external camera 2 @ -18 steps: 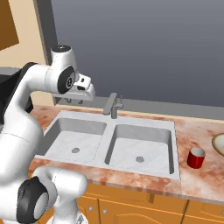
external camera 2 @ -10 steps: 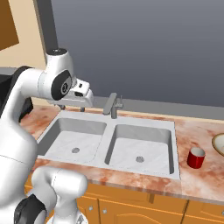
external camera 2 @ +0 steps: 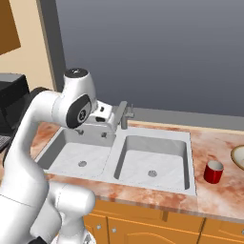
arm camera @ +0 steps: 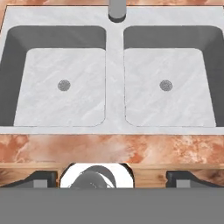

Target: Pick the mug and place it in the sink. Pick the bowl and place it in the open cabinet and then close the cabinet.

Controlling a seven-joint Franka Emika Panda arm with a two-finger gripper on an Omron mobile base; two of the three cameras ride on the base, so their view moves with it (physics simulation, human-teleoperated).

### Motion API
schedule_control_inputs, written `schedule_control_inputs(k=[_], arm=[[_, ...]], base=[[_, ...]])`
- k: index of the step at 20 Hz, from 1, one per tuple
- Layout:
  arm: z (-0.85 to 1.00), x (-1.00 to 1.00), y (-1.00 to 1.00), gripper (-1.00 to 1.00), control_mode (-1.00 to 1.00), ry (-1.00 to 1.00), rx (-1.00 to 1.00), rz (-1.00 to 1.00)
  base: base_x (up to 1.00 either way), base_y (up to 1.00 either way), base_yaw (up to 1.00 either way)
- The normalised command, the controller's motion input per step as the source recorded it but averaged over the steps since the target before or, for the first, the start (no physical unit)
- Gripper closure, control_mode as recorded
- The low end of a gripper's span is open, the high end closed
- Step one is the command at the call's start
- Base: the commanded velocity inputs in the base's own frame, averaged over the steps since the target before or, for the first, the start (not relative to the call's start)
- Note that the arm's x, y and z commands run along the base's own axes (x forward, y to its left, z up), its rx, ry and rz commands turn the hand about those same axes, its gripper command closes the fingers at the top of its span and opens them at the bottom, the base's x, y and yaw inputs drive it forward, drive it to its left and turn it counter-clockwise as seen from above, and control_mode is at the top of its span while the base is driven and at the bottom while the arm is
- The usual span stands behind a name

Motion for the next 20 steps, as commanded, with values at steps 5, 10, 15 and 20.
schedule_control_inputs(k=[5, 10, 15, 20], arm=[[-0.34, 0.0, -0.87, -1.0, -1.0, 0.04, -0.04, -0.07], [-0.44, 0.0, -0.98, -1.0, -1.0, 0.04, -0.06, -0.13], [-0.43, 0.0, -1.0, -1.0, -1.0, 0.08, -0.05, -0.21], [-0.36, 0.0, -1.0, -1.0, -1.0, 0.04, -0.02, -0.21]], base=[[0.0, 0.0, 0.0], [0.0, 0.0, 0.0], [0.0, 0.0, 0.0], [0.0, 0.0, 0.0]])
